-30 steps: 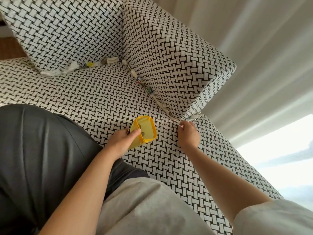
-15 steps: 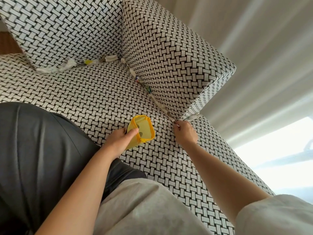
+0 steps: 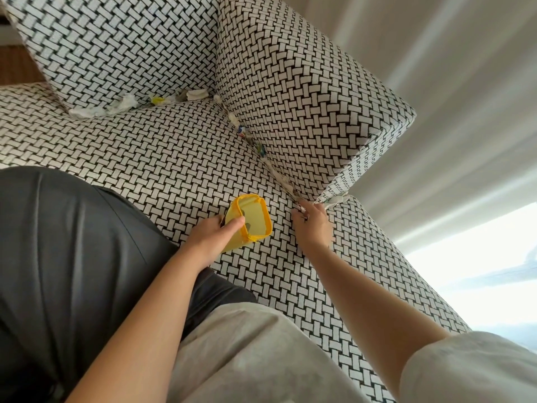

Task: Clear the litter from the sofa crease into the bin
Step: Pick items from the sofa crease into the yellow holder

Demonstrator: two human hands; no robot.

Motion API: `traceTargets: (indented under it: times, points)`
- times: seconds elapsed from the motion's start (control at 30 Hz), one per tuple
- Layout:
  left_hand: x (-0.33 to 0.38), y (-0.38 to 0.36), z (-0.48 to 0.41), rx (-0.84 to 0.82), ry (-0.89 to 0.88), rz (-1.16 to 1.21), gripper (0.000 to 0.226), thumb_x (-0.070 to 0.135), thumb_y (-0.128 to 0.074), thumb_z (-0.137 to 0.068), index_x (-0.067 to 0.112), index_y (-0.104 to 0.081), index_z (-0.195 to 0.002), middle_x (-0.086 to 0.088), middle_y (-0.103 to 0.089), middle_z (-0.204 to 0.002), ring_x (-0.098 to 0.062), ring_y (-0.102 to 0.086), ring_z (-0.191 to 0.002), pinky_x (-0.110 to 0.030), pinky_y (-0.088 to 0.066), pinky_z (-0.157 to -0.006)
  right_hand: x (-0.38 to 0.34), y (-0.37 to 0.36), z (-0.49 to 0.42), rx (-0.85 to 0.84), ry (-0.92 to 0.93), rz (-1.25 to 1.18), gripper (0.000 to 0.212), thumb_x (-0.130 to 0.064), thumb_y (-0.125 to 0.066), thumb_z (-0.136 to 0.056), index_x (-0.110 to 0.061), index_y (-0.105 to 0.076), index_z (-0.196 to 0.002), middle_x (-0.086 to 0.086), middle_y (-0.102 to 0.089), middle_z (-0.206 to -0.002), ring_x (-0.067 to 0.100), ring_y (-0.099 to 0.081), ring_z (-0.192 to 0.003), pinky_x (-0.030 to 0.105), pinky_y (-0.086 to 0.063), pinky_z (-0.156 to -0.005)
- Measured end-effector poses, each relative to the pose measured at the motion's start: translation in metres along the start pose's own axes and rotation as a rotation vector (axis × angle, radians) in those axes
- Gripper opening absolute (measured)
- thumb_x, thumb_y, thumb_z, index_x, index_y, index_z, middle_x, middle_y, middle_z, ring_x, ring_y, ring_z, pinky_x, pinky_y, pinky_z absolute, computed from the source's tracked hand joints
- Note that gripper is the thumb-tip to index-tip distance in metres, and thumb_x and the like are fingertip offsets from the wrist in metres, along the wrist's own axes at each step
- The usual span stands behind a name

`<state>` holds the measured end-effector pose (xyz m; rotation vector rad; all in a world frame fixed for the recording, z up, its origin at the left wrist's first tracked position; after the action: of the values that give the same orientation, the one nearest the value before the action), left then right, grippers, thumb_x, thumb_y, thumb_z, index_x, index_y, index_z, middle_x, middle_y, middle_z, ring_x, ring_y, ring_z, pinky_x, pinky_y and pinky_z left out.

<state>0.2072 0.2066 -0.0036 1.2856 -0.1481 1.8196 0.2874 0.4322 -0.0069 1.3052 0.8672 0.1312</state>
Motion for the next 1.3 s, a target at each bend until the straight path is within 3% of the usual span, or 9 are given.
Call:
traceTargets:
  times: [0.1,0.17,0.4,0.57,0.7,0.87,1.07,1.17,1.3]
  points:
    - [0.000,0.000,0.000,0.002,0.009,-0.011,0.058,0.068,-0.037,-0.071,0.022,-0.059,-0.098,-0.006,-0.059,-0.103,-0.024,-0.055,-0.096,-0.044,-0.050,-0.089,-0.008,-0.003,-0.004,-0.051,0.025,0.135,0.045,-0.045,-0.046,-0.092,-0.029,-0.045,-0.134,-0.001,-0.052,-0.125,0.019,-0.057,-0.103,0.033,-0.050,-0.077]
    - [-0.002,0.000,-0.003,0.009,0.004,-0.025,0.050,0.064,-0.041,-0.082,0.021,-0.059,-0.099,-0.007,-0.059,-0.104,-0.024,-0.055,-0.096,-0.044,-0.050,-0.089,-0.012,-0.003,-0.008,-0.061,0.017,0.145,0.044,-0.044,-0.046,-0.092,-0.028,-0.046,-0.133,0.004,-0.056,-0.122,0.021,-0.058,-0.103,0.031,-0.050,-0.075]
    - [0.000,-0.001,-0.001,0.001,-0.004,-0.018,0.040,0.060,-0.043,-0.086,0.023,-0.058,-0.092,-0.007,-0.059,-0.103,-0.024,-0.055,-0.095,-0.043,-0.049,-0.088,-0.045,-0.007,-0.010,-0.052,0.099,0.246,0.026,-0.026,-0.040,-0.098,-0.016,-0.062,-0.108,0.006,-0.068,-0.089,0.020,-0.057,-0.070,0.026,-0.044,-0.056]
    - [0.004,-0.001,0.005,-0.020,-0.017,0.001,0.051,0.067,-0.035,-0.067,0.026,-0.058,-0.089,-0.003,-0.059,-0.098,-0.023,-0.055,-0.094,-0.042,-0.049,-0.087,-0.039,-0.006,-0.011,-0.094,0.057,0.273,0.031,-0.033,-0.043,-0.097,-0.011,-0.054,-0.114,0.006,-0.065,-0.098,0.018,-0.053,-0.075,0.029,-0.045,-0.059]
    - [0.004,0.000,0.004,-0.012,-0.013,-0.029,0.062,0.068,-0.033,-0.068,0.021,-0.061,-0.097,-0.003,-0.059,-0.097,-0.021,-0.055,-0.092,-0.038,-0.049,-0.084,-0.020,0.003,-0.002,-0.050,0.036,0.167,0.033,-0.030,-0.047,-0.095,-0.016,-0.054,-0.124,0.004,-0.058,-0.118,0.020,-0.059,-0.095,0.026,-0.044,-0.064]
    - [0.003,-0.002,0.002,-0.017,-0.029,-0.048,0.059,0.068,-0.036,-0.075,0.018,-0.062,-0.094,-0.002,-0.060,-0.092,-0.018,-0.054,-0.084,-0.031,-0.045,-0.074,-0.010,0.003,0.016,0.017,0.080,0.008,0.035,-0.029,-0.054,-0.092,-0.016,-0.055,-0.125,0.003,-0.045,-0.130,0.015,-0.056,-0.092,0.021,-0.042,-0.066]
    - [0.001,-0.003,0.000,-0.020,-0.032,-0.035,0.038,0.063,-0.040,-0.084,0.028,-0.055,-0.082,0.000,-0.058,-0.092,-0.021,-0.055,-0.090,-0.036,-0.047,-0.083,-0.016,0.005,0.002,-0.043,0.048,0.070,0.036,-0.025,-0.049,-0.094,-0.016,-0.051,-0.129,0.002,-0.050,-0.131,0.020,-0.055,-0.110,0.027,-0.046,-0.077]
    - [0.002,-0.003,0.001,-0.022,-0.026,-0.022,0.050,0.069,-0.034,-0.069,0.028,-0.057,-0.088,0.000,-0.058,-0.096,-0.022,-0.055,-0.093,-0.037,-0.048,-0.084,-0.012,0.003,-0.004,-0.063,0.015,0.113,0.032,-0.017,-0.046,-0.096,-0.014,-0.054,-0.127,0.005,-0.051,-0.128,0.021,-0.057,-0.104,0.028,-0.049,-0.076]
    - [0.000,-0.002,0.001,-0.019,-0.029,-0.044,0.066,0.070,-0.033,-0.068,0.022,-0.060,-0.105,-0.005,-0.060,-0.105,-0.023,-0.055,-0.096,-0.036,-0.047,-0.084,-0.007,0.009,-0.008,-0.030,-0.002,0.142,0.030,0.000,-0.042,-0.092,-0.006,-0.060,-0.116,0.010,-0.059,-0.112,0.023,-0.060,-0.089,0.030,-0.054,-0.071]
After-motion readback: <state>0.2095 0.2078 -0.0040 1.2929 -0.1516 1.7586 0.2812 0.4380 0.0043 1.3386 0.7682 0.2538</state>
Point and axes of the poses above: each hand's wrist, its own z-axis away from the middle knuckle, its own y-axis out of the back of the hand, x = y × z, the point moved 9 cm from there along -z, towards the middle knuckle
